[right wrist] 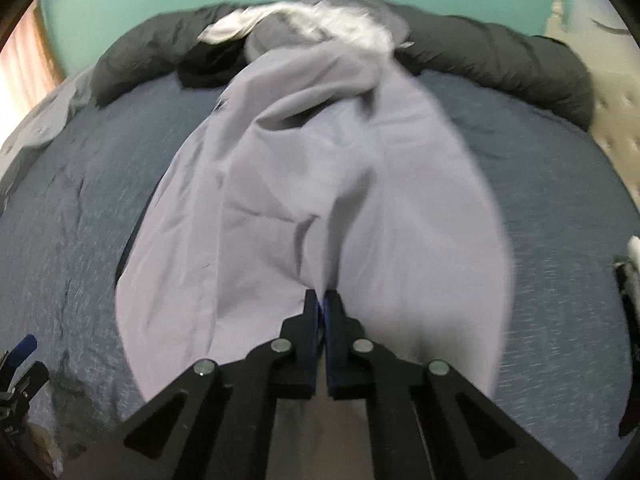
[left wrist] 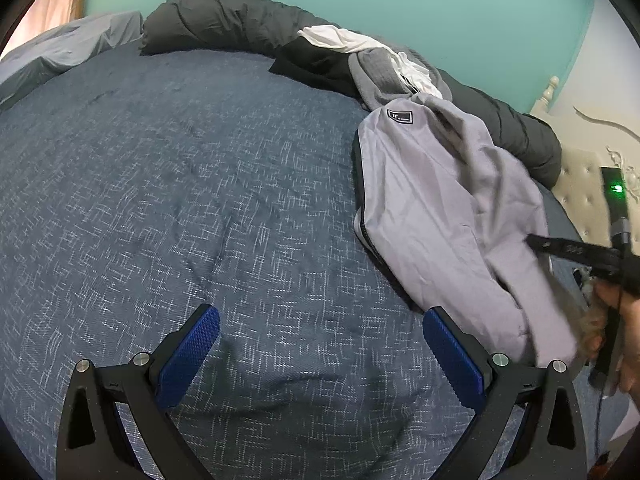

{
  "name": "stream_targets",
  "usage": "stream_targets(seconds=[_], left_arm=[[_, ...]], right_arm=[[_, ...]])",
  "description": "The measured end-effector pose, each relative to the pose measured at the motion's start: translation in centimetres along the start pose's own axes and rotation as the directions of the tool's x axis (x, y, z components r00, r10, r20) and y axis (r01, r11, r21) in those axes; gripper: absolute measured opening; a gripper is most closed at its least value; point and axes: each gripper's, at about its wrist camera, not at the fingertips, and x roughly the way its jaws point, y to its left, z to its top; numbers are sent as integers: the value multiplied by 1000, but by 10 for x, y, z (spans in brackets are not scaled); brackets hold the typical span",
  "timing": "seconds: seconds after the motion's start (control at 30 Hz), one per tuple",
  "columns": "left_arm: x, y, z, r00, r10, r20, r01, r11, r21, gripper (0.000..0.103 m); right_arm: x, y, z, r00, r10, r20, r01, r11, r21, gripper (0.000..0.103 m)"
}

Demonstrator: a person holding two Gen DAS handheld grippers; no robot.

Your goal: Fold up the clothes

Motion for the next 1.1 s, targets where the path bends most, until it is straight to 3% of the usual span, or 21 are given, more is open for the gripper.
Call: stream_targets(seconds=[0.3,0.5,0.63,0.73,0.83,0.93,1.03,1.1], left_arm=[[1,-1,-1,1000,6,-1,-6,1000,7,103],[0,0,-3,1000,9,0,-9,1000,8,103],[0,4,-2,1000,10,-2,-10,1000,2,103],[1,4,-1,1000,12,-3,-12,1000,-2,103],[2,3,0,1000,12,-6,-12,1000,0,103],[1,1,-1,1000,11,-9,-11,1000,4,103],[2,-1,-1,1000,11,-9,-11,1000,7,103],[2,-1,-1,1000,12,-9,-11,1000,6,103]], right_arm=[[-31,-104,7,985,-172,21,169,980,108,1],[-34,-153,2,954,-301,-9,299,944,141,1],[-37,-192,-3,914,-402,-56,405,897,176,1],[-42,-211,-6,877,-468,-106,480,852,208,1],[-54,-210,-5,877,-474,-81,478,842,250,1],[-74,-193,3,858,-513,-10,497,827,263,4],[-86,-171,14,908,-409,93,370,885,281,11],[-83,-150,20,949,-287,132,248,936,250,31]])
